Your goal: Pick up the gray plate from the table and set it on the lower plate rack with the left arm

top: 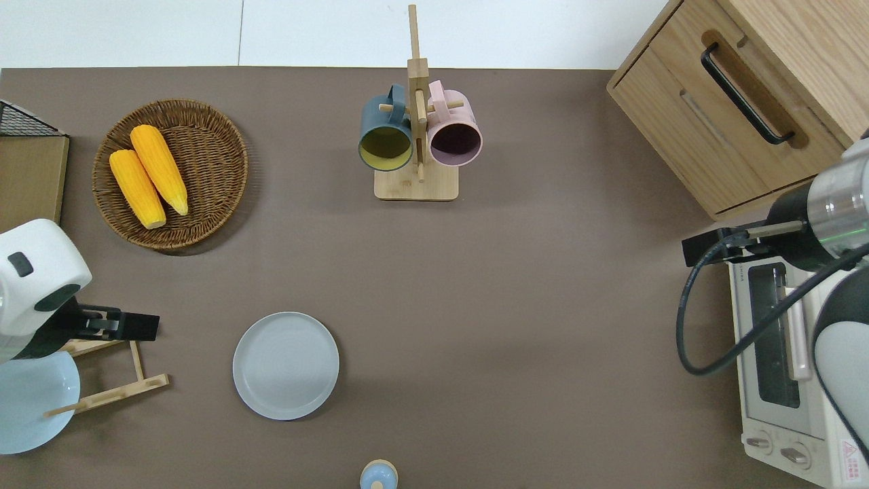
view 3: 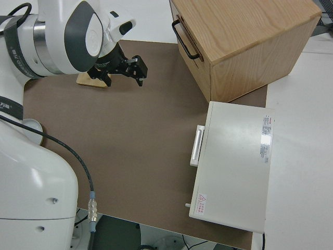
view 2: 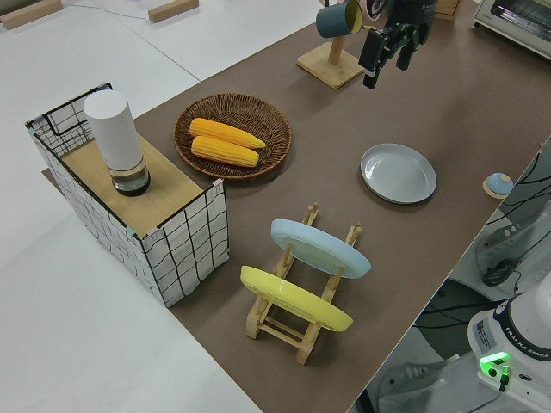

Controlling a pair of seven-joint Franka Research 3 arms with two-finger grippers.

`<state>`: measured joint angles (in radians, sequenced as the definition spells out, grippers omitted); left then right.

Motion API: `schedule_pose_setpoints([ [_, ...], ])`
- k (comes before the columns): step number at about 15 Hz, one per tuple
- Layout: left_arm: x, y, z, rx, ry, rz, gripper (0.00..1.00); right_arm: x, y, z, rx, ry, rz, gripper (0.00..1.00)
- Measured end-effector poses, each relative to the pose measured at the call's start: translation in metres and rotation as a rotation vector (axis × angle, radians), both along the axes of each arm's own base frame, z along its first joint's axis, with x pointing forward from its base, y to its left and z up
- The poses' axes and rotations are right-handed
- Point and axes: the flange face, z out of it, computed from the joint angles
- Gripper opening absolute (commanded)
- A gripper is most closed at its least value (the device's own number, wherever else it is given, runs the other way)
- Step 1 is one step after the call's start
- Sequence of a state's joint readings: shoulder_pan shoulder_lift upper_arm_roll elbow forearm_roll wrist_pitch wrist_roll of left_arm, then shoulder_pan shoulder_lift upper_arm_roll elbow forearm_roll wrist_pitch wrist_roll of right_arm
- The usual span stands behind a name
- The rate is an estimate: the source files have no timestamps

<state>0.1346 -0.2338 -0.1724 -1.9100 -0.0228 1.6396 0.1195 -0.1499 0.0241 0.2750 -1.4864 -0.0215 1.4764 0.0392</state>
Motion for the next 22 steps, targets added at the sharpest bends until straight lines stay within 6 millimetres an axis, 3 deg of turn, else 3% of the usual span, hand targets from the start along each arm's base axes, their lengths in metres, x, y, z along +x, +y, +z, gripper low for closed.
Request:
schedule_pose_setpoints([
  [12, -0.005, -0.004, -0.009, -0.027, 0.047, 0.001, 0.99, 0.000, 0.000, 0.000, 0.000, 0.000, 0.000, 0.983],
  [16, -0.008, -0.008, -0.026, -0.027, 0.080, -0.006, 0.99, 0.000, 0.000, 0.000, 0.000, 0.000, 0.000, 0.983],
  [22, -0.013, -0.020, -0.068, -0.021, 0.095, -0.026, 0.99, 0.000, 0.000, 0.000, 0.000, 0.000, 0.000, 0.983],
])
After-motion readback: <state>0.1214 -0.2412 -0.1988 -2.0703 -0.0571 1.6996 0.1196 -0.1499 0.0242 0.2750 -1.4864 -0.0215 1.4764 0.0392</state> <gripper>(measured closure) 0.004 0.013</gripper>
